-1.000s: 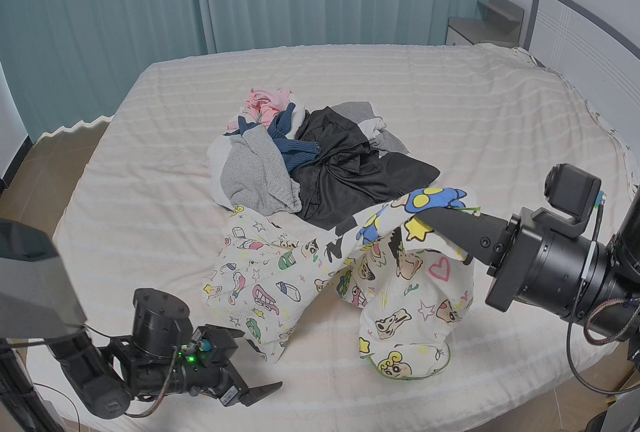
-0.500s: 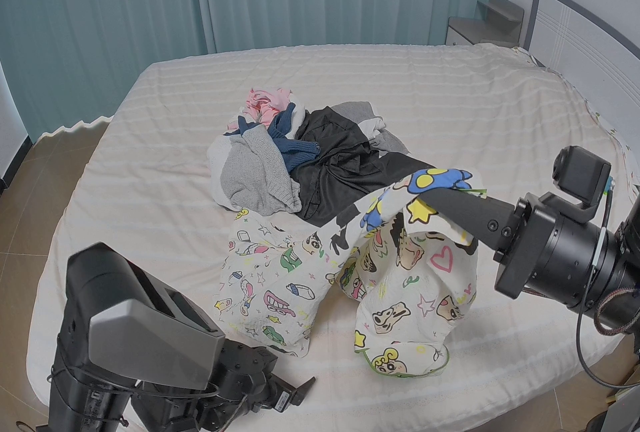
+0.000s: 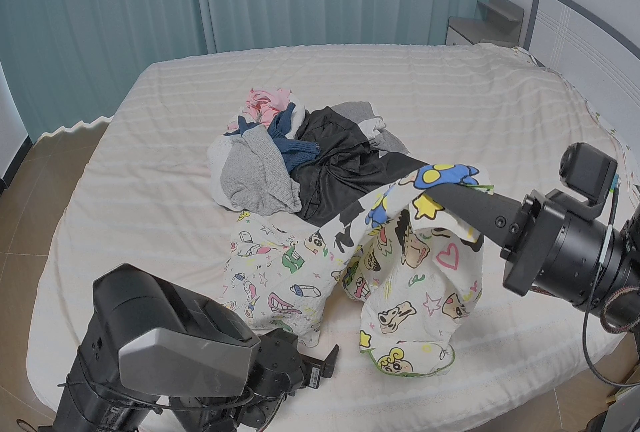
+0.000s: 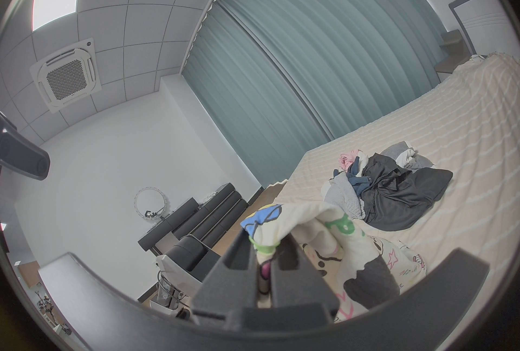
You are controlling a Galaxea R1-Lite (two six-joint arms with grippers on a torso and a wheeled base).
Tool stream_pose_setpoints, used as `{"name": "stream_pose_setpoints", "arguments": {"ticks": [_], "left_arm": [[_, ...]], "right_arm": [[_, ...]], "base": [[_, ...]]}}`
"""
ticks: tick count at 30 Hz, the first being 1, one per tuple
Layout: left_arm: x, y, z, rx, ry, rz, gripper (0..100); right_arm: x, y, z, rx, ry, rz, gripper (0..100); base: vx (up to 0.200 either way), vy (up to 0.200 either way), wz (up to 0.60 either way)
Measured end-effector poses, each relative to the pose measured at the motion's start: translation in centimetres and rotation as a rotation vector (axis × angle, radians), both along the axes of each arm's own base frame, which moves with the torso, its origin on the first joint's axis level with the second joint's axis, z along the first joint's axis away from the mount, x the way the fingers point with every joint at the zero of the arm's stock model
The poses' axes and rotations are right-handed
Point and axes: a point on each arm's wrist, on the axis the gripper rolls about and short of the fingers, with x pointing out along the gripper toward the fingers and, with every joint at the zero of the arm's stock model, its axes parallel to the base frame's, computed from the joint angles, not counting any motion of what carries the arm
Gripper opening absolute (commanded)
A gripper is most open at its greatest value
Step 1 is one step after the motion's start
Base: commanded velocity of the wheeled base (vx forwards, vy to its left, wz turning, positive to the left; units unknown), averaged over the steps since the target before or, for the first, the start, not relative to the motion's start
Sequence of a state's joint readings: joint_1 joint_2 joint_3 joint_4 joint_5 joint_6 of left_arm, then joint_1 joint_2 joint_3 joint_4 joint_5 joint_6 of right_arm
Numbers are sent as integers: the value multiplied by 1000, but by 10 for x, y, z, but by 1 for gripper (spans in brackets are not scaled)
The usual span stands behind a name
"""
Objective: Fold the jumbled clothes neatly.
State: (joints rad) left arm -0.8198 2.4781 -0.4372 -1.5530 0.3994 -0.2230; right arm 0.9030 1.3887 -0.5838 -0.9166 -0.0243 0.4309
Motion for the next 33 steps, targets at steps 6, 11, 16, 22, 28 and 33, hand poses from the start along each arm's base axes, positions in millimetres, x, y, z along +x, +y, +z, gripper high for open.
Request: {"name": "stream_pose_setpoints", "arguments": {"ticks": [6,11,16,22,28,33], "left_arm": [[10,-7,4,-24,-53,65,100],[18,-11,7,-51,-92,131,0],[26,-11,10,-62,-117,172,0],[28,-9,13,-66,-124,186,0],[18,-2,20,-61,-108,175,0],[1,10,39,-99,-85,173,0]], "right_arm": [[0,0,0,-1,1,0,0],[0,0,-2,-3,6,-1,0],[0,-2,-3,-6,11,-6,0],[4,-6,-5,-10,17,-37,0],[11,-14,-6,-8,18,-83,0],[16,-25,-9,-14,24,-133,0]], "base": [[0,0,0],[0,0,0],[0,0,0],[0,0,0],[0,0,0],[0,0,0]]}}
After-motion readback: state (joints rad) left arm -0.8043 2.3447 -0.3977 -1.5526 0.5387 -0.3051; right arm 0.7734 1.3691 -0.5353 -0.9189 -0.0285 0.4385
